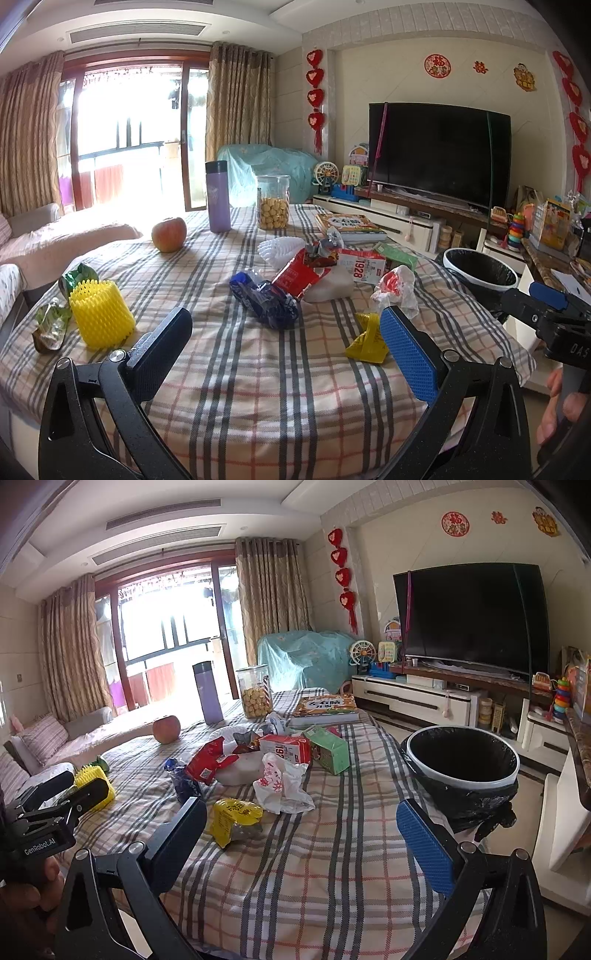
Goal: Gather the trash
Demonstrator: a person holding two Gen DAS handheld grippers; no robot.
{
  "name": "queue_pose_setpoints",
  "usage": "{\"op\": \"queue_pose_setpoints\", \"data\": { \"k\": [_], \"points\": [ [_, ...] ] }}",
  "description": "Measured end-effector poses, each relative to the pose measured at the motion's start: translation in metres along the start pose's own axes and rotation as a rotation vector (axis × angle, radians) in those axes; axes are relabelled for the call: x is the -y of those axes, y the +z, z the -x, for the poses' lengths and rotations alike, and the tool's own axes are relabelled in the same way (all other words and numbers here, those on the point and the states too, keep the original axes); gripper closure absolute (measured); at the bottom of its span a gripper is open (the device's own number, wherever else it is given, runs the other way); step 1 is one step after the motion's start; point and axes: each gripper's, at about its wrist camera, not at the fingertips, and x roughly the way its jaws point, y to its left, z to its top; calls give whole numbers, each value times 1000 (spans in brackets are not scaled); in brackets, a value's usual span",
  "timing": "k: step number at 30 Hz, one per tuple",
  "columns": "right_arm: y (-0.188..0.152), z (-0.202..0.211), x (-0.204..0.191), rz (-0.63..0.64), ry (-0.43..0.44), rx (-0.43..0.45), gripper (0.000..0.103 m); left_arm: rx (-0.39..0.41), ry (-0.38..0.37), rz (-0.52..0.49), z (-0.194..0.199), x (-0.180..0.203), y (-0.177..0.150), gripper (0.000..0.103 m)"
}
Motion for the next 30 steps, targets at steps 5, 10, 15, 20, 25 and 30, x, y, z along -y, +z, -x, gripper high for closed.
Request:
{"op": "queue_pose_setpoints", "data": {
  "k": [5,10,15,20,25,30],
  "points": [
    [0,0,1,-7,4,-2,0,-3,1,2,-1,0,-1,0],
    [-1,-1,2,-8,8,-5,0,-4,1,1,-1,0,-1,0],
    [-2,-2,3,-11,10,-9,0,-7,0,6,-2,0,-2,0],
    [-3,-2,2,-12,13,-11,0,-9,-1,5,-2,0,-3,0],
    [-6,-6,2,-19,23,-28,0,-18,-6,7,-4,-1,-4,0],
    [-4,-14,9,-41,56,-52,0,-35,-11,10,-7,-1,-5,0]
  ]
}}
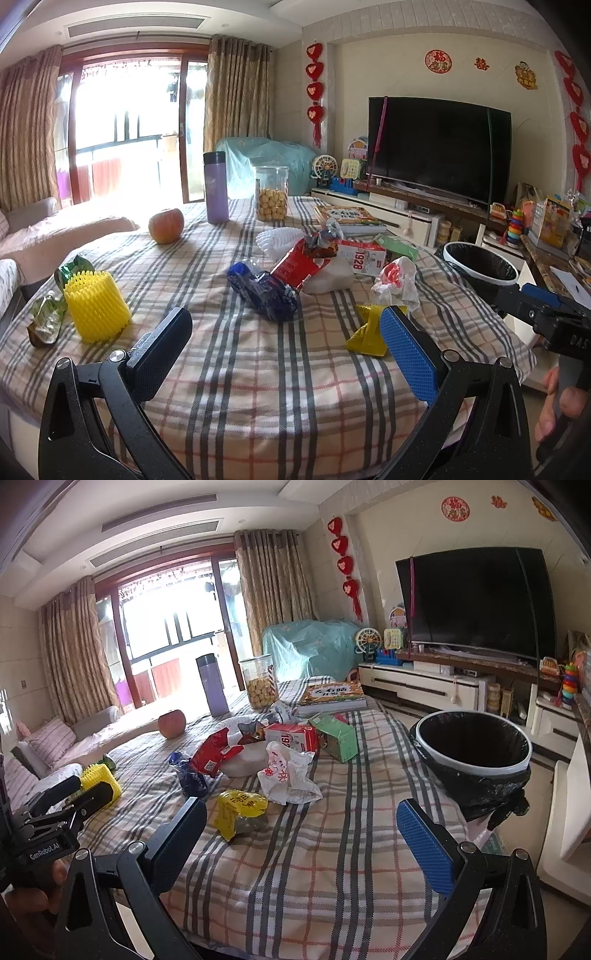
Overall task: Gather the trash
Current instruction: 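Grasp the yellow snack bag with the left tool while the right tool grasps the white plastic bag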
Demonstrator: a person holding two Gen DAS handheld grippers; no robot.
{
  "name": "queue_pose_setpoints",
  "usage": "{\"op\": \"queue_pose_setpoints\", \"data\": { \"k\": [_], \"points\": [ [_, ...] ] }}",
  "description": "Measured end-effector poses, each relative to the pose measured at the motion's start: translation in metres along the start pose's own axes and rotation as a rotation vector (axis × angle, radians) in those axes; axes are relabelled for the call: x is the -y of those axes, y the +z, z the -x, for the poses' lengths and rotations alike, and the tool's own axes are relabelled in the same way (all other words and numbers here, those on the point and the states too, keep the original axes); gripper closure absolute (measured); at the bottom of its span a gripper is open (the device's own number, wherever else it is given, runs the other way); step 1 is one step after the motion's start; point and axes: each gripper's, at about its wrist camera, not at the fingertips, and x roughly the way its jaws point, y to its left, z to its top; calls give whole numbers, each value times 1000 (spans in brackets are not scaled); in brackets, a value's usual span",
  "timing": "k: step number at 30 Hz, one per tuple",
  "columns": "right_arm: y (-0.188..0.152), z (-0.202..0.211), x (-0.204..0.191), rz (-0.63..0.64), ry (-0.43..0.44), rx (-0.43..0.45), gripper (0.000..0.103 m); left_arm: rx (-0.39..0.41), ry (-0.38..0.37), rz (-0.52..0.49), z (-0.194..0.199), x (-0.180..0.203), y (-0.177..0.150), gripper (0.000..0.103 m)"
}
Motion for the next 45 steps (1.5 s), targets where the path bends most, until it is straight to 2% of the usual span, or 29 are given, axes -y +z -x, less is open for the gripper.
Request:
{"op": "queue_pose_setpoints", "data": {
  "k": [5,9,12,14,17,20,25,27,29,34,35,36,37,38,39,43,45],
  "points": [
    [6,-17,13,-28,35,-49,1,-39,-16,-5,-11,3,-4,0],
    [9,-34,25,-50,62,-97,1,-91,-62,-24,-26,11,-10,0],
    [9,-49,35,-62,86,-138,9,-126,-101,-55,-39,22,-14,0],
    [10,-58,38,-73,105,-166,20,-143,-122,-76,-46,30,-17,0],
    [10,-74,43,-77,130,-202,28,-171,-153,-91,-60,39,-18,0],
    [11,-89,45,-78,164,-236,33,-203,-175,-88,-75,45,-18,3],
    [16,-113,45,-69,198,-286,34,-259,-196,-77,-97,50,-19,7],
    [17,-122,47,-71,211,-306,35,-285,-202,-75,-104,53,-21,13],
    [16,-131,47,-71,220,-325,42,-303,-212,-75,-110,56,-22,15],
    [17,-151,45,-69,246,-363,50,-339,-234,-86,-121,65,-22,21],
    [18,-154,45,-68,250,-366,52,-345,-238,-89,-124,66,-23,25],
    [18,-156,44,-68,255,-368,54,-354,-242,-94,-127,69,-23,33],
    [19,-160,44,-68,260,-373,58,-362,-245,-98,-130,70,-23,39],
    [18,-163,44,-67,265,-379,66,-374,-249,-99,-133,71,-24,52],
    [18,-166,44,-68,269,-386,68,-390,-255,-97,-137,72,-24,56],
    [18,-170,48,-81,285,-400,77,-381,-253,-84,-137,69,-21,57],
    [19,-165,53,-94,284,-389,78,-371,-250,-85,-136,70,-17,57]
  ]
}}
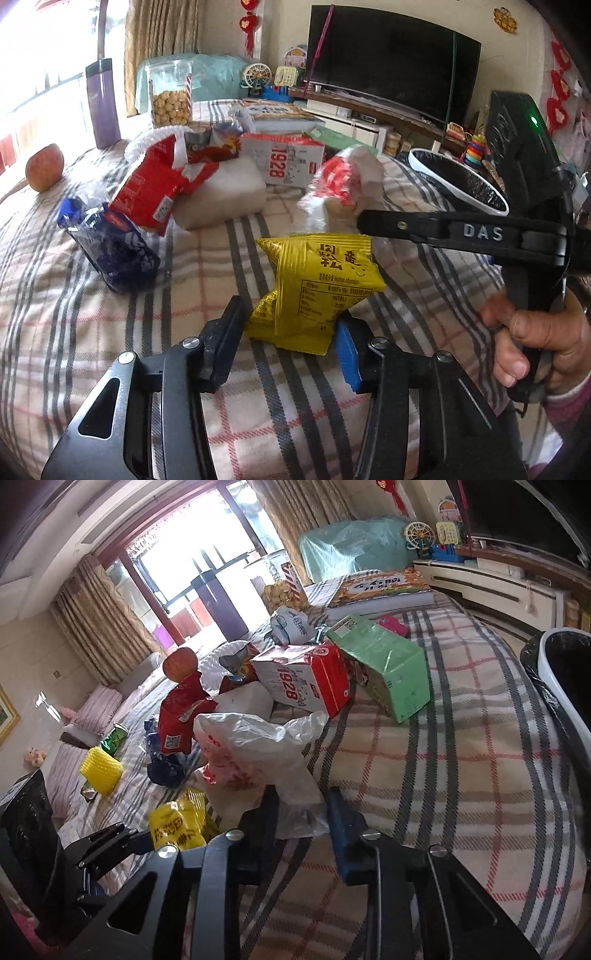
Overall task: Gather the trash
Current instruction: 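Grasp the yellow snack bag with the left tool while the right tool grasps the white plastic bag, then carry both bags over the black bin and open both tools to drop them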
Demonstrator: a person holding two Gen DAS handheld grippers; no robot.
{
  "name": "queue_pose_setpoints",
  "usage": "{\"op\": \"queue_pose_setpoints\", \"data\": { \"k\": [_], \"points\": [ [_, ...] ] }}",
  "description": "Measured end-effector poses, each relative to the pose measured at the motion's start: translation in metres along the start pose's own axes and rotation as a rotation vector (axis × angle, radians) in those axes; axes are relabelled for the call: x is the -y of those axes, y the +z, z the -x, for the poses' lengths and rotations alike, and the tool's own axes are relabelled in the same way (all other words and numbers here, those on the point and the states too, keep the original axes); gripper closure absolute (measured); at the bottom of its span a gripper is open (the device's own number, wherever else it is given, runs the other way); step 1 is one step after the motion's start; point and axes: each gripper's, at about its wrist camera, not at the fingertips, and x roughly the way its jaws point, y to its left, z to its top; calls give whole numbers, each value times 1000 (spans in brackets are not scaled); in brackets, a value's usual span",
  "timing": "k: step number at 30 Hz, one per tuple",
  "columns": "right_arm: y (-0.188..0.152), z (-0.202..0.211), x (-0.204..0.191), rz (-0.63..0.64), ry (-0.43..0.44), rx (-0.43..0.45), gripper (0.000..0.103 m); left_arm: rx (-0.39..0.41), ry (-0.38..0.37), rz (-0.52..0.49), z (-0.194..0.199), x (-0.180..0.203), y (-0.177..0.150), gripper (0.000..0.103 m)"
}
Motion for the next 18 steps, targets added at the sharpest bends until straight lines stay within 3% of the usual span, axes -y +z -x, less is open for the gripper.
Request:
{"op": "queue_pose_setpoints", "data": {
  "k": [5,18],
  "points": [
    [-2,25,12,-42,-11,45,81,19,-3,-16,3,6,10,57],
    [-10,108,58,-140,-127,173,81,35,-95,-96,-7,56,42,57]
  ]
}}
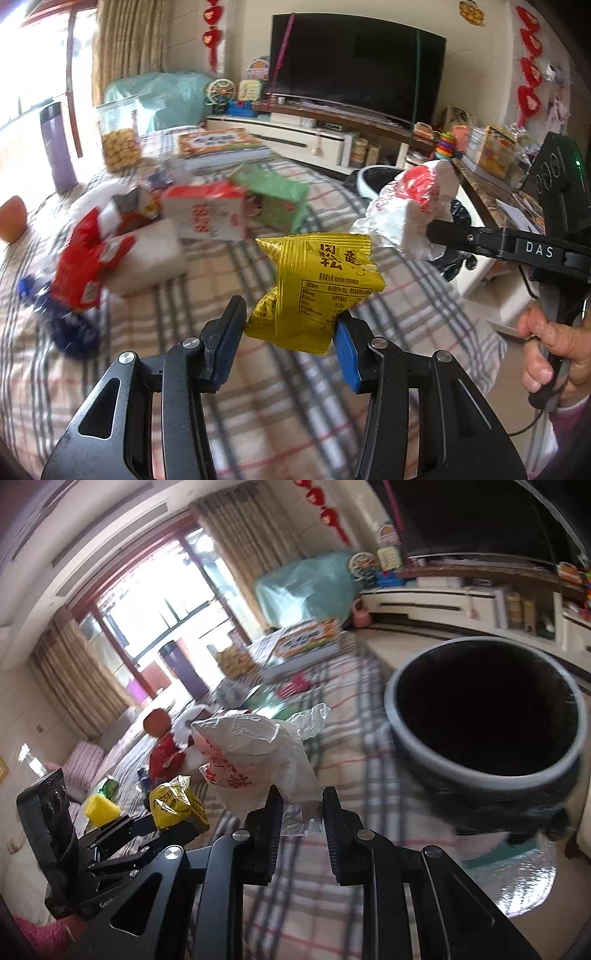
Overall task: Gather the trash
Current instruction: 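Carry both bags over the black bin and open both tools to drop them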
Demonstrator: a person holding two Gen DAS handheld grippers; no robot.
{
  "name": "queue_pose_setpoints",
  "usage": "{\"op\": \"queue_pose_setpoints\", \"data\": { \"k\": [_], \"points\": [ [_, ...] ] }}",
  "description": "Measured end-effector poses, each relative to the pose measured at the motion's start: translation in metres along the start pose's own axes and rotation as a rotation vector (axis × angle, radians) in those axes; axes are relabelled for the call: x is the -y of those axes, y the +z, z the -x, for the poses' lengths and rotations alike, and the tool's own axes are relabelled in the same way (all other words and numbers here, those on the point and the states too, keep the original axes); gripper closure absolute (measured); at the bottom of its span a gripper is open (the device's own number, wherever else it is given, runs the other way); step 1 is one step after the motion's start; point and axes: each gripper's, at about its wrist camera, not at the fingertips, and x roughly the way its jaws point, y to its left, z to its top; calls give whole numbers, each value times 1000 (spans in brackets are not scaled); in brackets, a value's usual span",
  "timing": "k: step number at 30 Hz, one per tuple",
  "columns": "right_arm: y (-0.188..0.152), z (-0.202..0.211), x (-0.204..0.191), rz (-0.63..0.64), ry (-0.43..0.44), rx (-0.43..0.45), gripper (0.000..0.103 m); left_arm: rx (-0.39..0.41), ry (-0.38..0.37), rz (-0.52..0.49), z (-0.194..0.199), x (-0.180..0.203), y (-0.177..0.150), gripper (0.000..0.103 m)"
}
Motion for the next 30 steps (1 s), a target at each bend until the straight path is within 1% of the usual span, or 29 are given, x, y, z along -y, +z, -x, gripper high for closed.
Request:
{"op": "queue_pose_setpoints", "data": {
  "k": [11,23,30],
  "points": [
    [8,36,49,-68,-99,58,81,-3,-46,-84,-19,48,26,57],
    [25,52,89,-101,-199,91,81,5,-66,-151,-54,86,71,57],
    [38,55,108,-103,-251,92,81,-13,-87,-177,-79,108,94,57]
  ]
}}
